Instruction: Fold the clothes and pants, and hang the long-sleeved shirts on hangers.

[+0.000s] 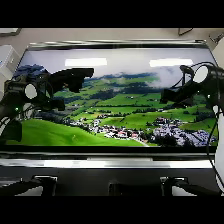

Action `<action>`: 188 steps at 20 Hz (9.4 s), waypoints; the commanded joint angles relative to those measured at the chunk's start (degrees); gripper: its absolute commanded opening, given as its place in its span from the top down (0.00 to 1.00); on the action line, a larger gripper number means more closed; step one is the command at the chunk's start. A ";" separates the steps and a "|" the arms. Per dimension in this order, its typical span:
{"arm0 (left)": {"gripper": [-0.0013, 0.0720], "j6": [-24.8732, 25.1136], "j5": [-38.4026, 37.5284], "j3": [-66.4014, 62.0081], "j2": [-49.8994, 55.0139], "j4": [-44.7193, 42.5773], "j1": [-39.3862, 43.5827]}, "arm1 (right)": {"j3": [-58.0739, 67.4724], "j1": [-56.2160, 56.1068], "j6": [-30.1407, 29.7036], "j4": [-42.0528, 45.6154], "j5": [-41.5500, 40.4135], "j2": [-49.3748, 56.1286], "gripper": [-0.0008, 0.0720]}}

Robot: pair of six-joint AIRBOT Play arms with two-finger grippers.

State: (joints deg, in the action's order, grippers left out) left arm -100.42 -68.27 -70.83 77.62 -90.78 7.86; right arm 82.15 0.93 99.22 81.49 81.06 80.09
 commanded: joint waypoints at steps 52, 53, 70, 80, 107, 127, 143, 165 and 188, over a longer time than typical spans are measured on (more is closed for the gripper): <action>0.95 26.34 26.91 -32.15 4.90 39.85 -3.76 | 8.76 -0.07 -12.96 5.27 -16.94 -6.91 0.13; 0.95 26.29 24.22 -32.15 -0.33 37.35 -0.39 | 10.47 -0.07 -12.92 6.14 -16.96 -8.50 0.13; 0.03 -6.51 29.27 4.74 9.01 38.01 39.06 | 11.87 -0.07 -5.92 6.56 1.95 -19.08 0.13; 0.03 5.44 -15.37 7.02 -7.58 18.36 8.24 | -10.95 -0.07 -12.24 -18.14 5.73 -0.79 0.02; 0.95 5.42 2.99 26.82 -18.82 20.50 17.16 | -19.54 -4.37 -19.08 -28.76 -13.33 2.19 0.93; 0.95 -4.57 13.92 -13.16 -38.21 2.27 -0.63 | 9.22 5.81 -12.44 1.90 9.46 -34.12 0.93; 0.94 -1.16 28.24 6.03 8.44 22.49 -0.87 | -25.73 5.55 4.94 -17.70 -37.57 -2.97 0.83; 0.40 26.93 -5.27 21.88 9.05 37.13 -23.74 | -24.61 33.05 -11.02 -12.92 -0.52 -2.54 0.17; 0.95 25.42 -4.76 20.02 5.55 38.34 -20.04 | -24.28 17.84 -20.33 -27.08 -13.70 9.11 0.93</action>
State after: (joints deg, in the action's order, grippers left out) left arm -74.96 -73.10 -49.76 83.88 -52.47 -12.21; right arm 56.38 20.80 80.01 55.24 64.66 89.01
